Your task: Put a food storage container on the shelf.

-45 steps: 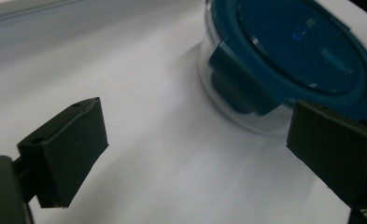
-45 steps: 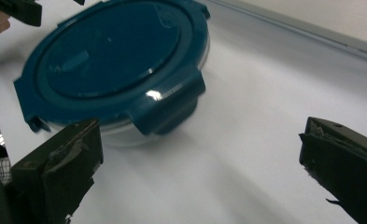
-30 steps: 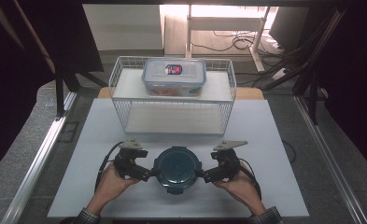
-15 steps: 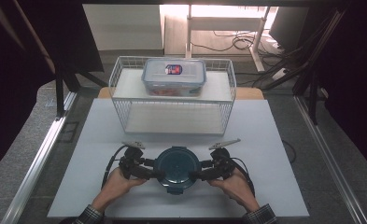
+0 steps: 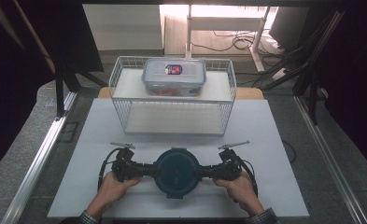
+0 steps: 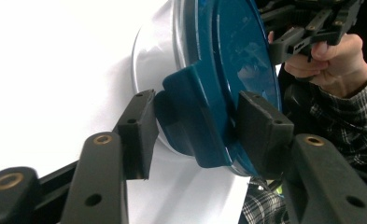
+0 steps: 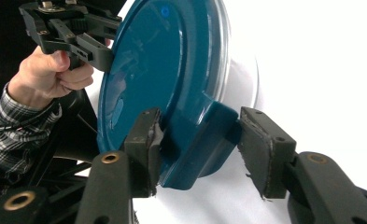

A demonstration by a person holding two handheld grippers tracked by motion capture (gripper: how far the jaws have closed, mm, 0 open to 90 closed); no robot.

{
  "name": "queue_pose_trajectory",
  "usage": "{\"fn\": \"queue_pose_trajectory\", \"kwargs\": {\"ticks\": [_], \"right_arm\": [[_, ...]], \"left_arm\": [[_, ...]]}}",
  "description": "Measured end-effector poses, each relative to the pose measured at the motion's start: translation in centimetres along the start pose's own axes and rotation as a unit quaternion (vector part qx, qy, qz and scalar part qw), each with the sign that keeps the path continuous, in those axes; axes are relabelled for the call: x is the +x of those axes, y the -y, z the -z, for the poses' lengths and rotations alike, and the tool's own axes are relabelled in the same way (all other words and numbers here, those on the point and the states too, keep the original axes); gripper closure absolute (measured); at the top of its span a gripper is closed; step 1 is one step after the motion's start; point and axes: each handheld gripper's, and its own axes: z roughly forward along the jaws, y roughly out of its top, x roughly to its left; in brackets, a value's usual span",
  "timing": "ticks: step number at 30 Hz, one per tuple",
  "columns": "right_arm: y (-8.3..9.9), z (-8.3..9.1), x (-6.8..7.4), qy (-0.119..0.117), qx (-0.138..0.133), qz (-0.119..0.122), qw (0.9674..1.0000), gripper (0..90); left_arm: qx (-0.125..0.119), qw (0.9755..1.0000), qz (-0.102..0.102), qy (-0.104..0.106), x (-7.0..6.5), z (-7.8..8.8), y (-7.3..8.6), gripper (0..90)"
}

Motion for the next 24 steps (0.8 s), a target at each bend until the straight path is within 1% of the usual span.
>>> {"fn": "queue_pose_trajectory", "kwargs": {"ticks": [1,4,5,7,10,11,12,14,16,17,19,20,22,23,24], "right_arm": [[0.1,0.1,0.2,0.004,-0.001,0.003,1.0000,51.0],[0.6,0.4,0.4,-0.001,-0.005,-0.004,1.0000,52.6],[0.7,0.4,0.3,-0.005,-0.009,-0.007,0.9999,52.7],[0.9,0.3,0.1,-0.018,-0.013,-0.019,0.9996,53.0],[1.2,0.1,-0.2,-0.042,-0.008,-0.043,0.9982,53.3],[1.3,0.0,-0.3,-0.047,-0.012,-0.049,0.9976,54.0],[1.3,-0.1,-0.2,-0.050,-0.015,-0.050,0.9974,54.5],[1.2,0.0,0.2,-0.038,-0.014,-0.045,0.9982,54.6],[1.3,0.0,0.5,-0.031,-0.018,-0.051,0.9981,55.4],[1.3,0.1,0.6,-0.031,-0.020,-0.055,0.9978,55.8],[1.4,0.2,0.9,-0.027,-0.024,-0.053,0.9979,56.5],[1.4,0.3,1.1,-0.021,-0.027,-0.044,0.9984,56.6],[1.1,0.6,1.9,0.003,-0.036,-0.018,0.9992,56.4],[1.0,0.8,2.3,0.016,-0.042,-0.007,0.9990,56.2],[0.8,1.0,2.4,0.019,-0.048,-0.006,0.9987,56.3]], "left_arm": [[-0.002,1.0000,0.000,0.000,-0.2,0.1,0.1,50.6],[-0.009,1.0000,-0.002,0.004,-0.4,0.2,0.4,53.1],[-0.008,0.9999,-0.010,-0.006,-0.9,0.4,0.6,53.2],[-0.008,0.9997,-0.018,-0.013,-1.3,0.5,0.8,53.3],[-0.009,0.9996,-0.019,-0.018,-1.5,0.6,1.2,53.4],[-0.010,0.9996,-0.018,-0.017,-1.5,0.7,1.4,53.4],[-0.011,0.9996,-0.016,-0.018,-1.5,0.7,1.5,53.4],[-0.015,0.9996,-0.015,-0.019,-1.5,0.7,1.6,53.6],[-0.021,0.9997,-0.003,-0.012,-1.4,0.8,1.7,54.7],[-0.021,0.9997,-0.001,-0.010,-1.4,0.9,1.7,55.3],[-0.014,0.9998,0.003,-0.010,-1.4,0.9,1.5,56.3],[-0.012,0.9998,0.004,-0.012,-1.4,0.8,1.4,56.4],[-0.011,0.9998,0.006,-0.013,-1.4,0.8,1.3,57.1],[-0.020,0.9998,0.000,-0.008,-1.4,0.7,1.2,57.2],[-0.024,0.9997,-0.003,-0.008,-1.5,0.7,1.0,57.2]]}}
